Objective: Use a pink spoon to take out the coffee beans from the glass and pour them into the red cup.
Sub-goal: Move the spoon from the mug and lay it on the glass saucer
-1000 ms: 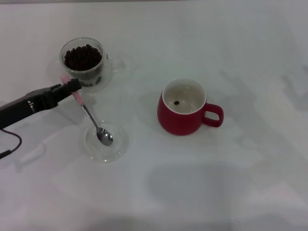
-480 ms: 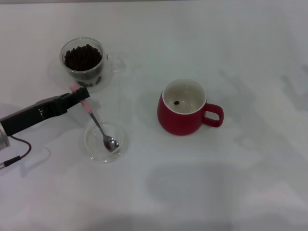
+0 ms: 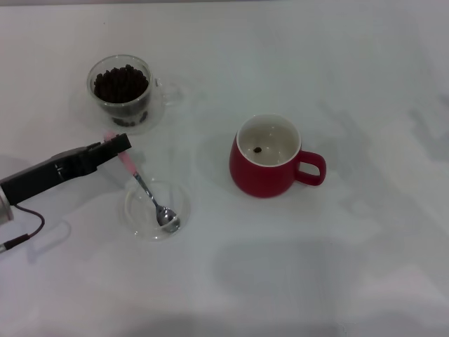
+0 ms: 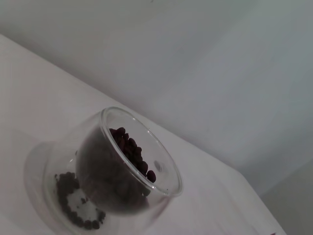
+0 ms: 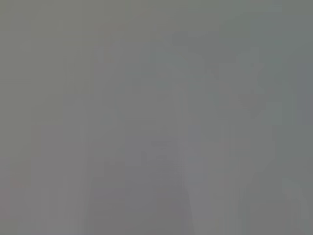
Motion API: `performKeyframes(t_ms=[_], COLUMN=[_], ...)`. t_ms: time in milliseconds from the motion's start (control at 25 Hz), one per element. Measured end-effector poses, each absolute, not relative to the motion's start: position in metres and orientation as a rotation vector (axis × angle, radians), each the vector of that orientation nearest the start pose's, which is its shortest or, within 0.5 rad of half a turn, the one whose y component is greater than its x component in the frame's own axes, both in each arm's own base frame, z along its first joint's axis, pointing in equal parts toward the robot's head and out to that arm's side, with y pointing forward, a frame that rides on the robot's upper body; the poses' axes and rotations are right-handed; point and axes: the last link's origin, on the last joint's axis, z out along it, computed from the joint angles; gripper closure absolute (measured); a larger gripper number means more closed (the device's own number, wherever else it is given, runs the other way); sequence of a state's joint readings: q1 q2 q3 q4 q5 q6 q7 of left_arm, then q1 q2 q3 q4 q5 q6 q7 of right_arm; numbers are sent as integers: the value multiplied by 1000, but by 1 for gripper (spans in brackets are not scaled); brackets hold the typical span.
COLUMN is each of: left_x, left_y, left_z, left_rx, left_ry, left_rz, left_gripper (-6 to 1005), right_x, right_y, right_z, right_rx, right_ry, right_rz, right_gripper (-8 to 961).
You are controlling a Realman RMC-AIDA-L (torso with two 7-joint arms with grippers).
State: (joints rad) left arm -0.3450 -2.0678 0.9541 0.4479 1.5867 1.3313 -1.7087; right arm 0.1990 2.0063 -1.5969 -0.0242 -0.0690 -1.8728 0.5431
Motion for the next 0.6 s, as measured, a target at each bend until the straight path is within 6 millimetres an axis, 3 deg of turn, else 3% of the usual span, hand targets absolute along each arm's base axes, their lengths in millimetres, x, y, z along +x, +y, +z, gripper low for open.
performKeyframes(t_ms=[280,360,600], left_x=[-317,-320,-327], left_y=[287,286,284], left_z=[-33,-31,-22], left_rx=[-2264,-2255,-2243], left_ry=[-1488,-1483,-1393], left_rz=[-925,-921,-915], left_gripper=[819,724,560], right_x=[339,339,338], right_y=[212,212,213], right_z=[51,50,49], right_rx=[-1608,-1613,-1618], right_ry=[366,368,368], right_rz=[1195,1196,1199], right_gripper=[217,217,218])
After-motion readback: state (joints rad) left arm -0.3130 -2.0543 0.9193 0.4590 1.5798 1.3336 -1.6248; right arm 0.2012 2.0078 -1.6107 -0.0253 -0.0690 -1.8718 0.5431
